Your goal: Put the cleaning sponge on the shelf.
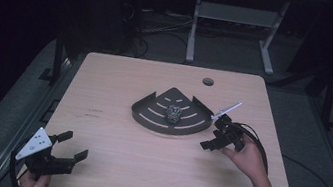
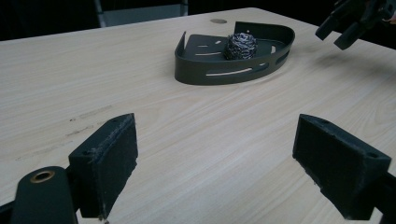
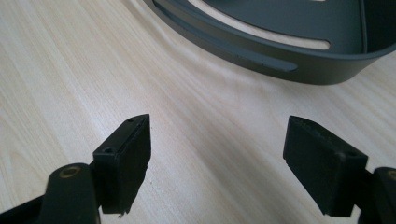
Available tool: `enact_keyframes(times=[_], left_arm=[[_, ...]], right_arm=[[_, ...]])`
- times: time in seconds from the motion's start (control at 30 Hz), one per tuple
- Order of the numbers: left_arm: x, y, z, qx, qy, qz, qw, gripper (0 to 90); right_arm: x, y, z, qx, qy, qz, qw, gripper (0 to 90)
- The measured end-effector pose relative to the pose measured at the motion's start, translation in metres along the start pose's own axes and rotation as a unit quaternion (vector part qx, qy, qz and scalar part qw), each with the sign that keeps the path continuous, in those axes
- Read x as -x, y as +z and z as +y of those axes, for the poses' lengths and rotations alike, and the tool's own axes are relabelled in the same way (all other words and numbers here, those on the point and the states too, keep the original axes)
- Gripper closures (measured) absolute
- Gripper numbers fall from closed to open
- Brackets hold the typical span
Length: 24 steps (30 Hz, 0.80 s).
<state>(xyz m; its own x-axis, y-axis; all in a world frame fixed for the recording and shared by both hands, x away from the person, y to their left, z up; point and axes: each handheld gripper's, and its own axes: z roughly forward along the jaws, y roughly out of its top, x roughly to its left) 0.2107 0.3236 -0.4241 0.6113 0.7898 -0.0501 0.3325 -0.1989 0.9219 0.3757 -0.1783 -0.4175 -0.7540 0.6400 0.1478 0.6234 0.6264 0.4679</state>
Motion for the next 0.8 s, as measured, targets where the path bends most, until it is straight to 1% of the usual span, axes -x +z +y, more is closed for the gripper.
enact_keyframes(times=[0.17,0.47,0.63,0.8], left_arm=[[0.000,0.001,0.000,0.000,-0.001,0.000,1.0000,13.3],[0.000,0.001,0.000,-0.002,-0.001,0.000,1.0000,13.2],[0.000,0.002,0.000,-0.003,0.001,0.000,1.0000,13.2],[0.001,0.002,0.000,-0.005,0.002,-0.001,1.0000,13.3]], right_arm=[[-0.001,0.001,-0.008,0.000,0.000,0.002,1.0000,22.8],[-0.002,0.004,-0.024,0.006,0.007,0.003,0.9999,22.8],[-0.003,0.003,-0.031,0.012,0.010,0.005,0.9999,22.8],[-0.005,0.002,-0.038,0.012,0.011,0.002,0.9999,22.8]])
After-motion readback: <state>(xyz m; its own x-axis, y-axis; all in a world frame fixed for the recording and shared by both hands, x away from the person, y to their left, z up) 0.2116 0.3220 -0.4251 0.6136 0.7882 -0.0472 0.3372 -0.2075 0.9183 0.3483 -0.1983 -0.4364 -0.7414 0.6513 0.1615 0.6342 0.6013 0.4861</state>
